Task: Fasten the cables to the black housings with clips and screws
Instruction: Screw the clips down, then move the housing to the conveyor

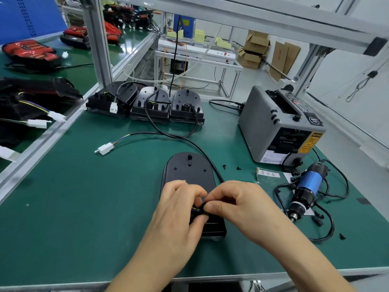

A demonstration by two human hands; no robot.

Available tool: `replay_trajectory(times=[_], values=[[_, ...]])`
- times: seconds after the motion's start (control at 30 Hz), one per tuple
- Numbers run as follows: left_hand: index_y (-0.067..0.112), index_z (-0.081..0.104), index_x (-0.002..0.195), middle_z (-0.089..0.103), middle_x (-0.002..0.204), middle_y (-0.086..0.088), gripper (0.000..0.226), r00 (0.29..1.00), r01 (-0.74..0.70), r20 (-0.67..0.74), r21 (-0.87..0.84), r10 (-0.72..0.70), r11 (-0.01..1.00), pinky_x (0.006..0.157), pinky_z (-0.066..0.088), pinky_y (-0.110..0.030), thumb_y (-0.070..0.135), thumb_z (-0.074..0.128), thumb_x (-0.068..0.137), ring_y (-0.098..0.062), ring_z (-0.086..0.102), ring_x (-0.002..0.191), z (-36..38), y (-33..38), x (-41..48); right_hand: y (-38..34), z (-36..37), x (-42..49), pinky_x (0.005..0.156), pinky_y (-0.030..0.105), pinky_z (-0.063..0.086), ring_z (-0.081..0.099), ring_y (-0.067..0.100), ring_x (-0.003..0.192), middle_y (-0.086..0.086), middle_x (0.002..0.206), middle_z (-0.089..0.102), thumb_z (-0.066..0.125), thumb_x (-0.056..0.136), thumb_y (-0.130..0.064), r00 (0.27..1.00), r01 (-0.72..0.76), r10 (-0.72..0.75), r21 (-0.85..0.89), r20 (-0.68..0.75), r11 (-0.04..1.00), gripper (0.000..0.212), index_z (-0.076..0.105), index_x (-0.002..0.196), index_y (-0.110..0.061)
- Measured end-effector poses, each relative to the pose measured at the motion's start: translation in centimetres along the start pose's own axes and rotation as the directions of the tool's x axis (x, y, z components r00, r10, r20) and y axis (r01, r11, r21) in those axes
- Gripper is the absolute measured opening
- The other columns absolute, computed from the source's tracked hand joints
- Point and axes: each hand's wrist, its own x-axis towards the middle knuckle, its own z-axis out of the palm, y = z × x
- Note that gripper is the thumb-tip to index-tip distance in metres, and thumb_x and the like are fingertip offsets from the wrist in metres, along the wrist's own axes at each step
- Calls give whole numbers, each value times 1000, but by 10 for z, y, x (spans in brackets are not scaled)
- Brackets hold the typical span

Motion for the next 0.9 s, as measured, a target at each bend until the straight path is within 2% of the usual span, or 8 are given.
replay_trajectory(times=[0.1,0.2,0.33,0.5,0.63,0.77,0.9], values=[[41,41,101,45,98,21,39,1000,22,9,-18,-22,1000,83,37,-13,22,61,73,3,42,108,0,0,0,-4,-2,-2,67,16,44,55,-4,75,-24,72,62,70,78,-35,1000,-18,18,-58,14,998,19,60,63,-41],[44,40,101,46,99,16,40,999,44,16,-30,-44,999,81,38,-14,23,61,73,2,46,103,-1,-1,0,-10,-3,-4,71,19,41,54,0,81,-18,78,61,64,82,-41,1000,8,-11,-193,-14,981,7,65,77,-36],[43,43,97,45,100,21,40,996,87,27,-47,-86,995,82,42,-16,19,68,77,0,49,102,-2,-2,0,-18,1,-8,76,25,35,52,8,95,-12,96,58,52,90,-45,996,57,-81,-372,-47,926,18,63,96,-32],[43,44,98,49,96,21,47,988,148,46,-91,-144,985,79,37,-7,13,72,76,-1,52,98,-2,-2,1,-22,5,-11,72,28,35,55,15,96,-8,99,55,43,94,-46,990,65,-118,-478,-81,876,24,58,104,-31],[47,43,96,55,90,19,47,979,202,61,-135,-196,970,76,36,-5,16,72,76,0,52,97,-3,0,2,-21,6,-12,69,28,34,56,16,94,-8,99,54,41,95,-47,987,63,-128,-508,-94,859,24,56,102,-29],[49,42,96,51,96,22,48,981,186,70,-130,-178,974,78,37,-8,15,70,76,-3,53,98,-4,1,2,-18,1,-8,76,27,36,55,12,96,-10,98,58,49,90,-47,992,39,-86,-423,-93,905,19,59,95,-32],[49,42,97,51,97,21,50,981,188,65,-132,-181,973,76,36,-8,13,69,76,-3,52,98,-4,3,3,-16,-4,-8,71,25,32,53,7,92,-12,93,62,55,87,-46,997,18,-42,-348,-62,937,16,63,88,-32]])
